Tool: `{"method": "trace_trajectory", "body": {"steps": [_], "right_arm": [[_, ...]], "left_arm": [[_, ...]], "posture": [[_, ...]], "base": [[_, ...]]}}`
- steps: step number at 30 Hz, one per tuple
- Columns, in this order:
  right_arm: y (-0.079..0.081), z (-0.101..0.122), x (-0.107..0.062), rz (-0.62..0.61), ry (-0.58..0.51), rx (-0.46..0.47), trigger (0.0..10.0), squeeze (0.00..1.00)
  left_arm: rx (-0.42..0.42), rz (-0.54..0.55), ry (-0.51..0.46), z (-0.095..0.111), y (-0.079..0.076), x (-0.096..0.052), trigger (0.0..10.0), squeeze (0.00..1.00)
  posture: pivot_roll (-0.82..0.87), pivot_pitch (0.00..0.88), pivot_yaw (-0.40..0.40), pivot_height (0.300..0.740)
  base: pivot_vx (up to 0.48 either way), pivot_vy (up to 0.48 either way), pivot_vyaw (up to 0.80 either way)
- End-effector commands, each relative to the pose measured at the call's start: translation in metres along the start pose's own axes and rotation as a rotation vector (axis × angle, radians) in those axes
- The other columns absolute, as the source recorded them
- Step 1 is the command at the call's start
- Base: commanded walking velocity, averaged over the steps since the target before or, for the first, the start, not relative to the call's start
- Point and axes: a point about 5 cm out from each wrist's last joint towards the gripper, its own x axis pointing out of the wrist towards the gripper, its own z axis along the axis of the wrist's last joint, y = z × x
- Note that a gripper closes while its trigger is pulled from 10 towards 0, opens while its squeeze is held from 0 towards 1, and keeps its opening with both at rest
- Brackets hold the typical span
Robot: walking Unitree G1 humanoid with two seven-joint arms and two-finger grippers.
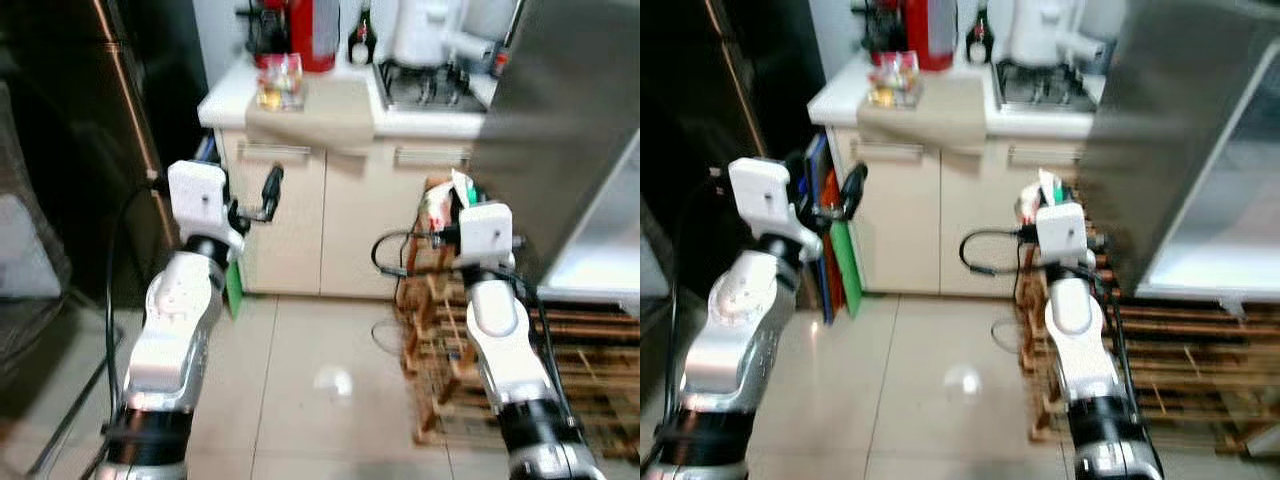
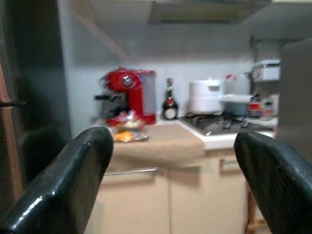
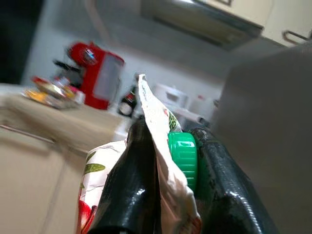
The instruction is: Restocking fridge
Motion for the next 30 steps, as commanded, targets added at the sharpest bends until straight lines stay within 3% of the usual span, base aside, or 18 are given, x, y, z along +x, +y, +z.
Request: {"method": "trace_trajectory", "body": {"steps": [1, 30], "right_arm": [[-0.0032, -0.0007, -0.0012, -0.009, 0.006, 0.000, 0.0, 0.00], [-0.0115, -0.0052, -0.0042, -0.009, 0.024, -0.027, 0.0, 0.00]], "left_arm": [[0.002, -0.024, 0.003, -0.0011, -0.0051, 0.0022, 10.0, 0.00], [-0.036, -0.076, 0.000, -0.0051, -0.0138, 0.0014, 10.0, 0.00]], "posture": [[-0.12, 0.000, 0.044, 0.740], [-0.13, 0.000, 0.044, 0.740]], "base": [[0.000, -0.442, 0.00], [0.000, -0.425, 0.00]]}}
